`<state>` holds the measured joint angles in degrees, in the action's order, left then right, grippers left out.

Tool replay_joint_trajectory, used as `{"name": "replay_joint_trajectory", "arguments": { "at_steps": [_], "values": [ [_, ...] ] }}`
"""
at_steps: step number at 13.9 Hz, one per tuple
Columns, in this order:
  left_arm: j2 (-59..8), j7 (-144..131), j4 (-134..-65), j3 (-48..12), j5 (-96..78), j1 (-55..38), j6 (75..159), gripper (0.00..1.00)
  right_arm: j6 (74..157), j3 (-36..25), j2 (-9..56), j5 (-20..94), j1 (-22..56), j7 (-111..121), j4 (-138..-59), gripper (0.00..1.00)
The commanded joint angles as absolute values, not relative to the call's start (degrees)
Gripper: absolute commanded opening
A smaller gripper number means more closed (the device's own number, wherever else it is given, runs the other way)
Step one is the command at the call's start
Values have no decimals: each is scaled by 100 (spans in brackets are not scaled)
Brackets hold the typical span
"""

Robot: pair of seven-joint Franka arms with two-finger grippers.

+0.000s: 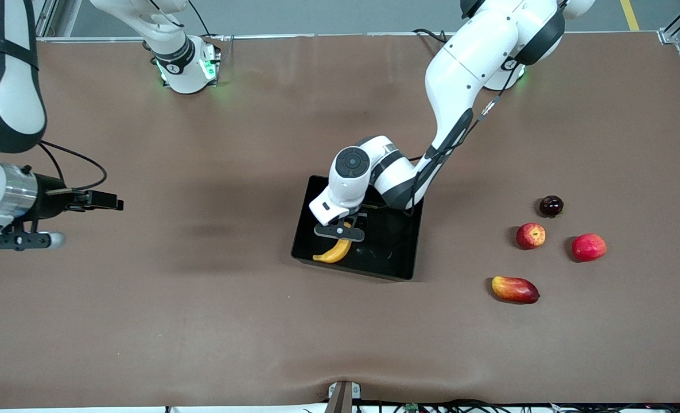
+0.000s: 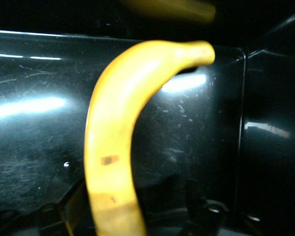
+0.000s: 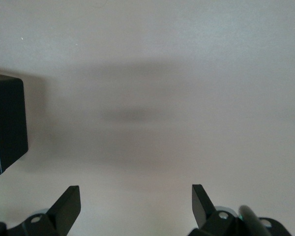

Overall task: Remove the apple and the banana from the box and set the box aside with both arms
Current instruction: 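Grasp the banana with the left gripper while the right gripper approaches, then carry the banana beside the fruits while the right gripper grasps the tray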

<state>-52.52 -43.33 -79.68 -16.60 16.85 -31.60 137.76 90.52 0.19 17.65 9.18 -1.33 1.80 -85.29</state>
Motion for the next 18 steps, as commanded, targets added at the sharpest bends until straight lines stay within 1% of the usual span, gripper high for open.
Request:
{"name": "replay_joint_trajectory", "arguments": {
  "at_steps": [1,2,5,7,8,11,13,15,18],
  "values": [
    [-5344,-3887,-7805,-1539,1819,-3243,13816,9,9079,18,1793,1037,-106,229,-8700,100],
    [-5326,-3859,-7805,-1512,1819,-3269,13808,0,9149,18,1793,1046,-27,194,-8779,100],
    [-5203,-3858,-7813,-1485,1890,-3226,13746,0,9491,9,1793,1492,149,149,-9052,100],
    [-5063,-3850,-7813,-1485,1890,-3173,13694,0,9527,9,1810,1774,219,141,-9097,100],
    [-4923,-3858,-7805,-1485,1872,-3173,13598,0,9527,9,1828,1880,263,97,-9097,100],
    [-4466,-3841,-7805,-1503,1846,-2972,12966,0,9685,9,1907,2345,553,-473,-9088,100],
    [-4133,-3841,-7813,-1529,1767,-2883,12833,0,9896,9,2029,2390,868,-536,-9036,100],
    [-3930,-3841,-7813,-1547,1723,-2717,12797,0,10342,0,2135,2382,1351,-632,-9026,100],
    [-3570,-3841,-7831,-1556,1688,-2269,12543,0,10817,0,2381,2382,1992,-1499,-9018,100]
  ]
}}
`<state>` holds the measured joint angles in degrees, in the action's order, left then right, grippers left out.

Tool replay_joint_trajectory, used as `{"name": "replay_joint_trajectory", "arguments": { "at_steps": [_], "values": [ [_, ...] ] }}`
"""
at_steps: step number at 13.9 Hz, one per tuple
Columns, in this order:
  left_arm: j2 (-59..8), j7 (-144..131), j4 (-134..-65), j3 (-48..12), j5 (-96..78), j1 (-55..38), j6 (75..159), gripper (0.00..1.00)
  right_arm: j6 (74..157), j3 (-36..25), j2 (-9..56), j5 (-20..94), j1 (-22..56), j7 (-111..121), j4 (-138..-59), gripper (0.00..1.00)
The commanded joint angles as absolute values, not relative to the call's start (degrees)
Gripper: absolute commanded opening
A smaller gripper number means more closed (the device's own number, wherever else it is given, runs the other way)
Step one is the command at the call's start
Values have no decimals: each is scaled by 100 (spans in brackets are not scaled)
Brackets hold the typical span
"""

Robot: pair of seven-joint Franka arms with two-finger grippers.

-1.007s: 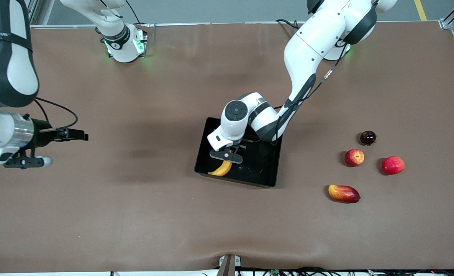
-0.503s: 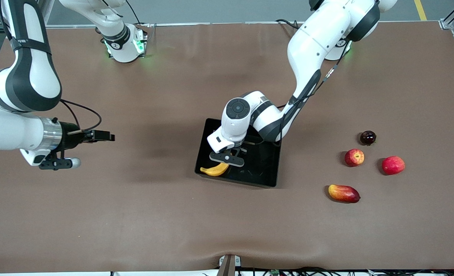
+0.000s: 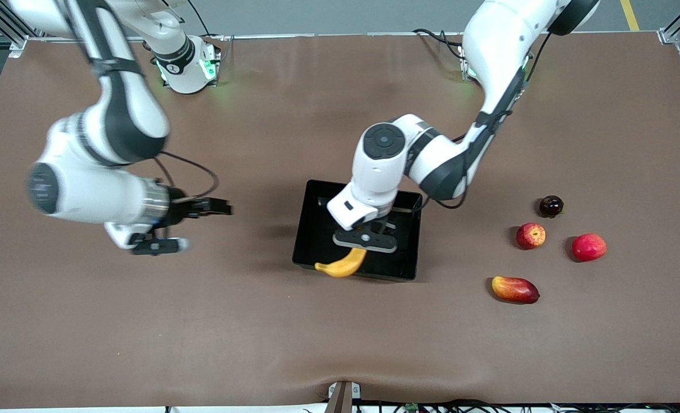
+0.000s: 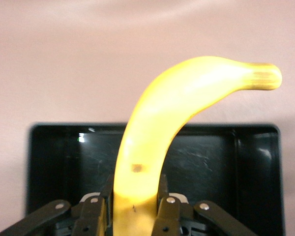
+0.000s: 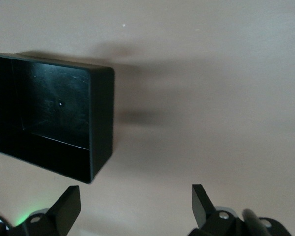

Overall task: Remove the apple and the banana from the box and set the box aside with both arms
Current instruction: 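Carry the banana beside the fruits while the right gripper grasps the tray, then place the banana by the mango while the right gripper drags the tray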

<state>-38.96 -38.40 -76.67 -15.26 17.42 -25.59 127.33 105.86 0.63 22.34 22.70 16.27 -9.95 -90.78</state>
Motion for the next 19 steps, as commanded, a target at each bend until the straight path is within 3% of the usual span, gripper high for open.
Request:
{"name": "replay_joint_trajectory", "arguments": {
  "at_steps": [1,4,9,13,16,19],
  "values": [
    [-3420,-3850,-7840,-1538,1696,-2120,12264,0,11028,0,2486,2304,2239,-1999,-9018,100],
    [-3173,-3405,-7857,-1503,1775,-1278,11637,0,11679,-9,2873,2276,2767,-2540,-9018,100],
    [-3497,-2646,-7849,-1494,1793,-20,11698,0,12480,-26,3453,1646,3269,-2925,-9026,97],
    [-4015,-2522,-7857,-1485,1863,781,12100,0,12656,-18,3691,1169,3366,-3015,-9026,48],
    [-4385,-2532,-7857,-1450,1881,1106,12664,0,12805,-9,3788,1186,3410,-3023,-9026,4],
    [-4762,-2461,-7849,-1083,1916,1231,13182,0,12806,-9,3797,1204,3428,-3015,-9018,0]
  ]
}}
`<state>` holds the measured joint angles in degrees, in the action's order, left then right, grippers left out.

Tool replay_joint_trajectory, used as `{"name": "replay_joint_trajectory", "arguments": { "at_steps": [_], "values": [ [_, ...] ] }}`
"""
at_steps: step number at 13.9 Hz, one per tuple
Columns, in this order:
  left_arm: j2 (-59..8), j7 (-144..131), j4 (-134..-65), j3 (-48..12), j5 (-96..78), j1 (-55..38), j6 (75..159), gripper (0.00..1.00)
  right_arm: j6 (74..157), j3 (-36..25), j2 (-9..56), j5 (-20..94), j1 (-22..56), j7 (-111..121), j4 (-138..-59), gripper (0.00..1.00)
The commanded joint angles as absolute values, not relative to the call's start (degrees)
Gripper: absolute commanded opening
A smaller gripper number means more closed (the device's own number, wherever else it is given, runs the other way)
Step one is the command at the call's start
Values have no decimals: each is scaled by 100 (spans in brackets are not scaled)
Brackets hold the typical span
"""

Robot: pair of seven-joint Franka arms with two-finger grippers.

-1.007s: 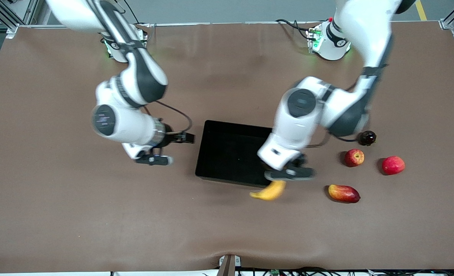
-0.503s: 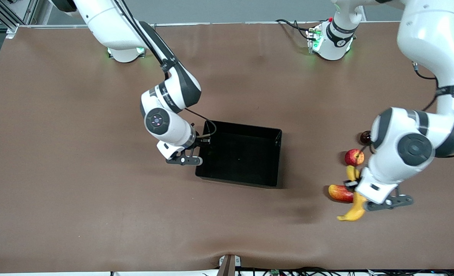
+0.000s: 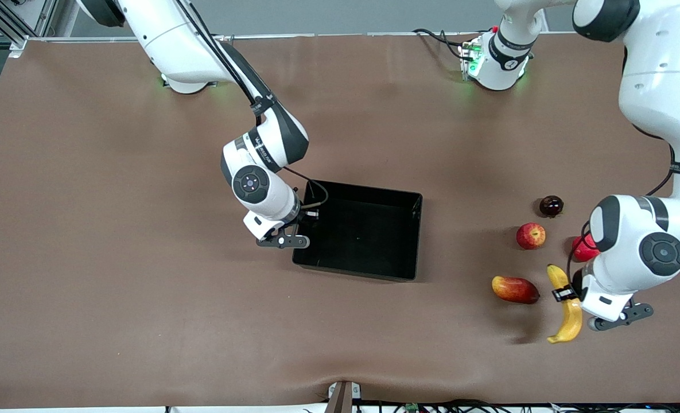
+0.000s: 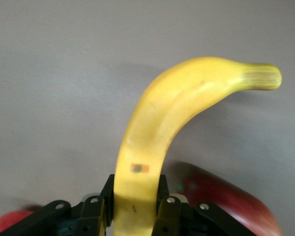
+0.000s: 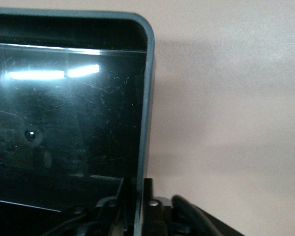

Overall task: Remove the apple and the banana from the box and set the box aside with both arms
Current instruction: 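Place the banana by the mango while the right gripper drags the tray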

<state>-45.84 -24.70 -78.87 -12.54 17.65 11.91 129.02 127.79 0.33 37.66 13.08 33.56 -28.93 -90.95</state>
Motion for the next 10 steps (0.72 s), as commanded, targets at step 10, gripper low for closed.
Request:
{"name": "replay_joint_trajectory", "arguments": {
  "at_steps": [10],
  "values": [
    [-4834,-2540,-8173,-967,2250,1169,13403,7,10531,26,3201,1283,2225,-2804,-7989,0]
  ]
}}
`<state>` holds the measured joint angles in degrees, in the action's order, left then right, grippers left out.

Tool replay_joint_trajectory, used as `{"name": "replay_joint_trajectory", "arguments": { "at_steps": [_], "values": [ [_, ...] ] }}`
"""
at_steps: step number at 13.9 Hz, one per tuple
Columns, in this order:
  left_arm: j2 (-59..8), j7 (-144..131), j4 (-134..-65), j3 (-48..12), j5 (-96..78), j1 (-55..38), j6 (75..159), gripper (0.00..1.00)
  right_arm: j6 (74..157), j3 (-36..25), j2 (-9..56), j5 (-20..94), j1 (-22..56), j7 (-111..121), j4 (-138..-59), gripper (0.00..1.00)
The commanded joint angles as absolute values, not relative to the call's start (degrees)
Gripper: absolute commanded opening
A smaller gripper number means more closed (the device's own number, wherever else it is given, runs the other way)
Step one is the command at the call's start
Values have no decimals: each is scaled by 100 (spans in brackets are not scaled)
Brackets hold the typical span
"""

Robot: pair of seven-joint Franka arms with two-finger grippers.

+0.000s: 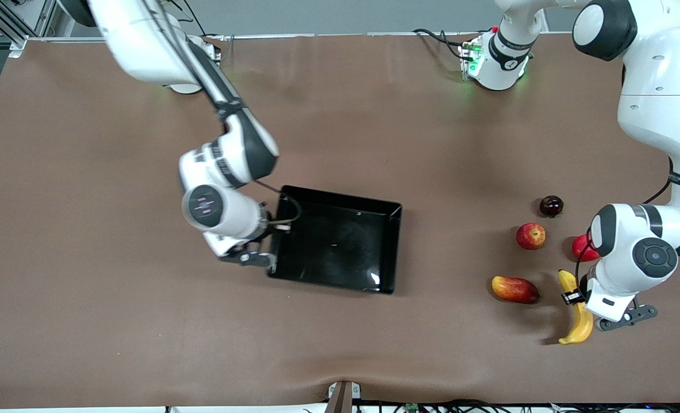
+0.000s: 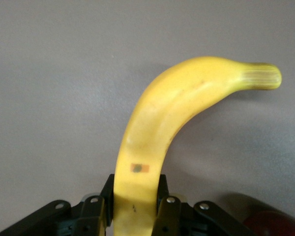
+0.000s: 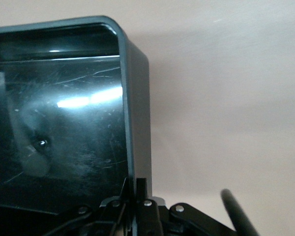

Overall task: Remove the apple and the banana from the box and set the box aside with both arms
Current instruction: 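Place the banana by the mango while the right gripper drags the tray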

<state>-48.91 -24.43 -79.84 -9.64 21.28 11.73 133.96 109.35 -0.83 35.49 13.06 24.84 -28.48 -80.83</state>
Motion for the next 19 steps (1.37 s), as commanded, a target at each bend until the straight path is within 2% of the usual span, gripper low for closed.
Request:
{"name": "replay_joint_trajectory", "arguments": {
  "at_steps": [1,2,3,4,5,6,10,13,16,19],
  "values": [
    [-4834,-2531,-8209,-967,2241,1160,13403,14,10416,9,3017,1275,2084,-2795,-8024,0],
    [-4843,-2540,-8235,-967,2224,1160,13403,22,10137,0,2884,1274,1883,-2760,-8024,0],
    [-4843,-2531,-8270,-967,2215,1160,13403,38,9890,0,2770,1266,1663,-2586,-8024,0],
    [-4843,-2523,-8305,-967,2215,1169,13403,56,9749,-17,2612,1240,1452,-2227,-8059,0],
    [-4843,-2488,-8306,-967,2215,1169,13403,89,9634,-18,2497,1231,1102,-1745,-8138,0],
    [-4817,-2453,-8340,-967,2224,1178,13403,100,9546,-18,2392,1239,768,-1314,-8191,0],
    [-4624,-2487,-8306,-1019,2224,1178,13403,100,9282,-26,2241,1204,-375,348,-8411,0],
    [-4316,-2409,-8288,-1037,2215,1213,13386,100,9386,-35,2267,986,-1097,1018,-8691,0],
    [-3922,-1953,-8305,-1063,2250,1222,13316,100,9895,-35,2276,721,-1502,1239,-9121,0],
    [-3491,-1907,-8297,-1072,2189,1222,12728,100,10632,-35,2285,642,-1827,1870,-9657,0]
  ]
}}
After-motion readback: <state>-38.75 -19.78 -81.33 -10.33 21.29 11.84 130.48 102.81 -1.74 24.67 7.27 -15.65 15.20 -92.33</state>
